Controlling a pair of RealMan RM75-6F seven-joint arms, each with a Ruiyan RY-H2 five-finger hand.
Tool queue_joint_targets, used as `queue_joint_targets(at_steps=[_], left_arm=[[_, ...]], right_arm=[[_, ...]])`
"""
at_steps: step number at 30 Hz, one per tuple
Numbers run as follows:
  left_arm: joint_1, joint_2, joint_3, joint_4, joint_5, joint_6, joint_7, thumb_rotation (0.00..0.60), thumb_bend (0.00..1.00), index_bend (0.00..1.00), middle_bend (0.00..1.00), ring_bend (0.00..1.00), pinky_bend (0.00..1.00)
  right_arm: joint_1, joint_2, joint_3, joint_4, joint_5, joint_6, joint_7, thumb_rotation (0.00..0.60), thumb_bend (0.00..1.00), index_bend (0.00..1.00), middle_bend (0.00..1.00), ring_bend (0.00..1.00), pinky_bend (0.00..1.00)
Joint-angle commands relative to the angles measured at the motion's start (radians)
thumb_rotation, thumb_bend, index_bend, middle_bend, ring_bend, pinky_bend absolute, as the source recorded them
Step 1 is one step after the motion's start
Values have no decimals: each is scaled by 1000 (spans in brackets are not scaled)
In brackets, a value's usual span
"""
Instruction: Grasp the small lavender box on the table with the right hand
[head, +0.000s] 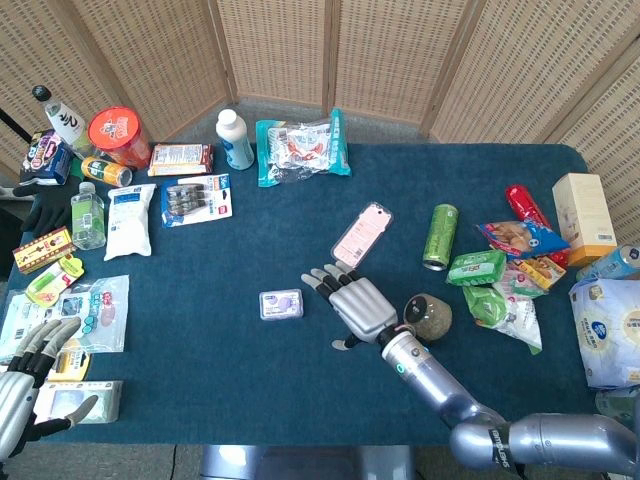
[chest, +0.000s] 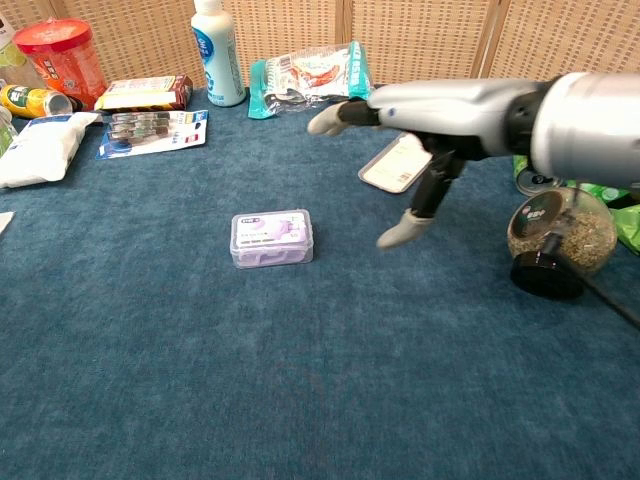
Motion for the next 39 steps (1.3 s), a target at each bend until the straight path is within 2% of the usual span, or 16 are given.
queue_joint_targets(at_steps=[1,10,28,32,39], left_arm=[[1,0,0,2,-2,3,-3,600,297,10,129,0,0],[1,-6,-2,13,-8,3,-14,600,297,10,128,0,0],[14,-8,-1,47,-21,23,-49,600,297,8,127,0,0],[15,-9,-1,51,-25,23,-53,600,298,8,127,0,0],[11,-12,-4,50,-26,17,-51,600,297,7,127,0,0]], right_arm=[[67,-59,14,56,79,-16,-43,581,52,0,0,0,0],[200,-171,11,173,225,-30,-103,580,51,0,0,0,0],[346,-282,-26,322,412,-37,-160,598,50,0,47,0,15],[363,-289,-27,333,436,-35,-160,600,48,0,124,62,103],[396,-311,-18,354,459,-28,-161,600,40,1,234,261,324]])
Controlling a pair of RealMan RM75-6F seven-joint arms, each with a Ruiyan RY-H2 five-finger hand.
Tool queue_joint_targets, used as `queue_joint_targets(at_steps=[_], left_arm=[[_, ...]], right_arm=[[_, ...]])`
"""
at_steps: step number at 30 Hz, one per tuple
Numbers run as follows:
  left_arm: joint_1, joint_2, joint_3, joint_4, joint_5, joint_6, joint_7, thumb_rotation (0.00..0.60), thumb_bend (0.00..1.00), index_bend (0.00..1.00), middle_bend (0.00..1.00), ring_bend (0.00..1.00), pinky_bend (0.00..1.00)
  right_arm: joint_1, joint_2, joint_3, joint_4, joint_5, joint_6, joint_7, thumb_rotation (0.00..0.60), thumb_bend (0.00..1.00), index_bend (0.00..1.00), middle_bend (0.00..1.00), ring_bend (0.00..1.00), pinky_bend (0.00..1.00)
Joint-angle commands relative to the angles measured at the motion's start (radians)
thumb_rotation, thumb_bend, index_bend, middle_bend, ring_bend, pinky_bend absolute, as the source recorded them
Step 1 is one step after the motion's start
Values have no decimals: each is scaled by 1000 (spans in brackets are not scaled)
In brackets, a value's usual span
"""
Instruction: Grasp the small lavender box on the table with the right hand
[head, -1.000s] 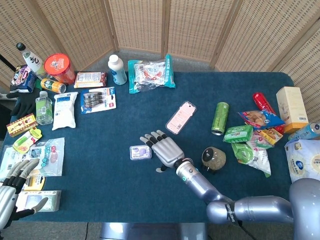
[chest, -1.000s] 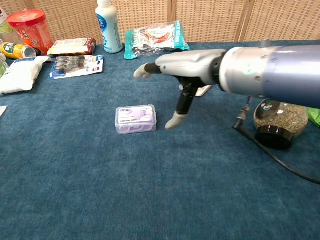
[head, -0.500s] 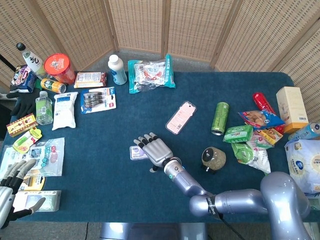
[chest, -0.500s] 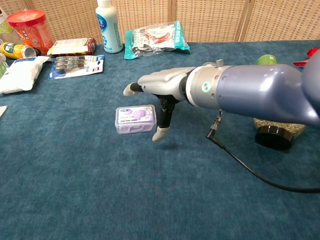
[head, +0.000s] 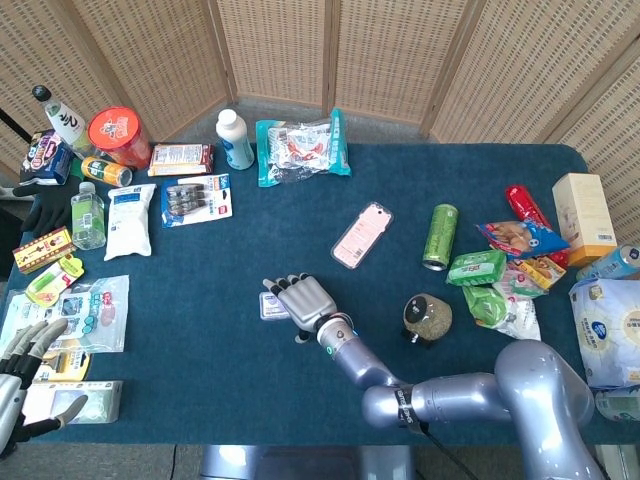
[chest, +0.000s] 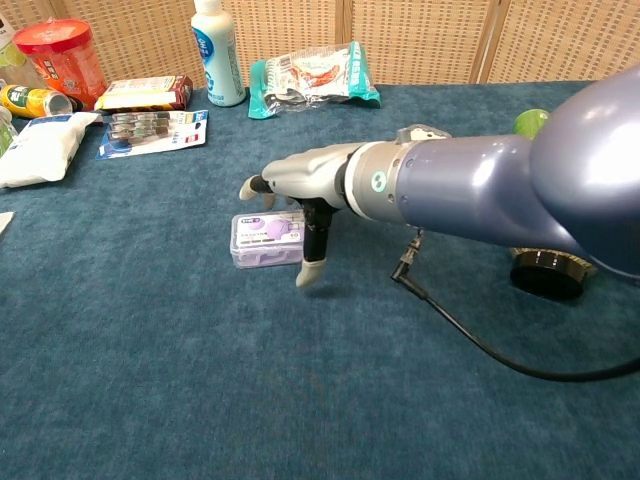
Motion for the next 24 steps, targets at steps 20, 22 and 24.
queue_joint_targets(at_steps=[20,22,24], left_arm=[[6,-1,-1,13,-6,7,-15,600,298,3,125,0,0],[6,-2,-1,15,-7,7,-18,600,298,3,125,0,0],[6,-4,-2,17,-8,8,-20,600,296,3,125,0,0]], right_arm=[[-21,30,12,3,12,64,72,600,50,372,622,850,865],[-38,57,12,-22,-2,79,87,600,56,381,635,865,878],[-61,93,13,-64,-30,101,107,600,58,385,640,874,882]])
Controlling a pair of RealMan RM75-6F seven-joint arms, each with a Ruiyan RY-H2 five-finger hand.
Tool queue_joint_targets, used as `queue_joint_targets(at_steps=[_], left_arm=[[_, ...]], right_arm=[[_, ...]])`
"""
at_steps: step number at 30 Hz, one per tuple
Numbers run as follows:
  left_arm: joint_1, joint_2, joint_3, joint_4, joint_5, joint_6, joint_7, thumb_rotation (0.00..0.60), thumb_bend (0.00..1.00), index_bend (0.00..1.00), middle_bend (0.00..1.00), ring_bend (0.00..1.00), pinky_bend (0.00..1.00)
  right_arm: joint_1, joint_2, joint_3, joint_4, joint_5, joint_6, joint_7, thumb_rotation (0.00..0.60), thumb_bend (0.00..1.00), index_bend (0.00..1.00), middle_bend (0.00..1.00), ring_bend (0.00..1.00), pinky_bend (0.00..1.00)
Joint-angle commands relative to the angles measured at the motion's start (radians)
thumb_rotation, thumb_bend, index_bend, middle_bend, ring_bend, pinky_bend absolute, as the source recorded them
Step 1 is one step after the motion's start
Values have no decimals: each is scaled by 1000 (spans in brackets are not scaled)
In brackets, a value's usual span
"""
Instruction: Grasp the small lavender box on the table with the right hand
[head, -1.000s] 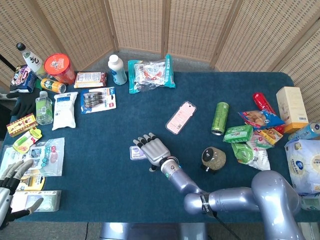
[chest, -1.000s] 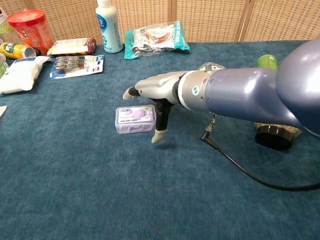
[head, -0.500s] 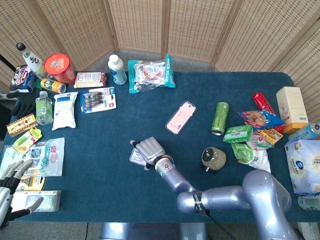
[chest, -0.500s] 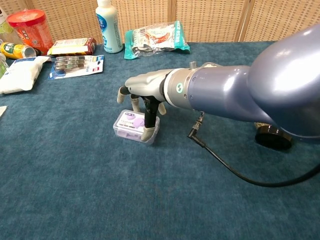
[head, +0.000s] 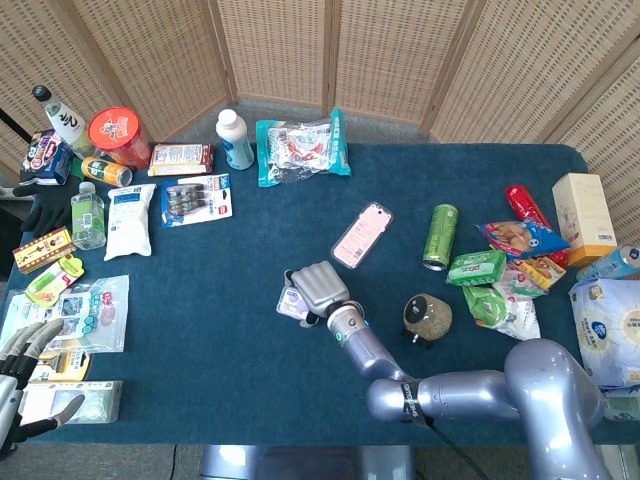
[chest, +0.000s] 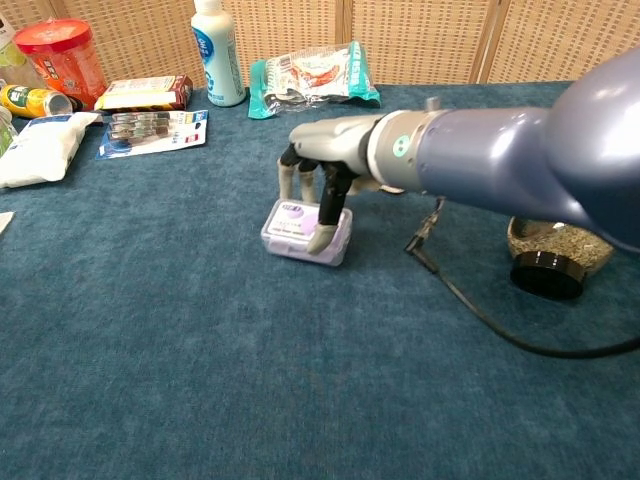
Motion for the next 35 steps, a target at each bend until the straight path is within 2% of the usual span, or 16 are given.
queue_joint_targets(at_steps=[1,7,14,21,35], left_arm=[[-1,-2,-1,2,-1,-1,-3,600,296,3,125,0,0],[-4,-7,0,1,3,-7,2,600,296,3,125,0,0],[-4,-12,5,-9,11,-13,15,600,297,4,125,0,0],[-3,-9,8,-15,19,-10,23,600,296,3,125,0,0],[-4,-5,7,-16,15,-12,21,600,296,3,126,0,0]], right_arm=[[-42,59,4,-68,-44,36,42,600,58,388,644,878,882],[-112,162,28,-204,-163,96,130,600,54,392,652,887,884],[-178,260,94,-324,-252,120,266,600,47,391,653,891,882],[-198,293,139,-360,-282,111,348,600,44,394,652,892,882],[-202,305,157,-358,-288,86,407,600,40,391,651,891,882]])
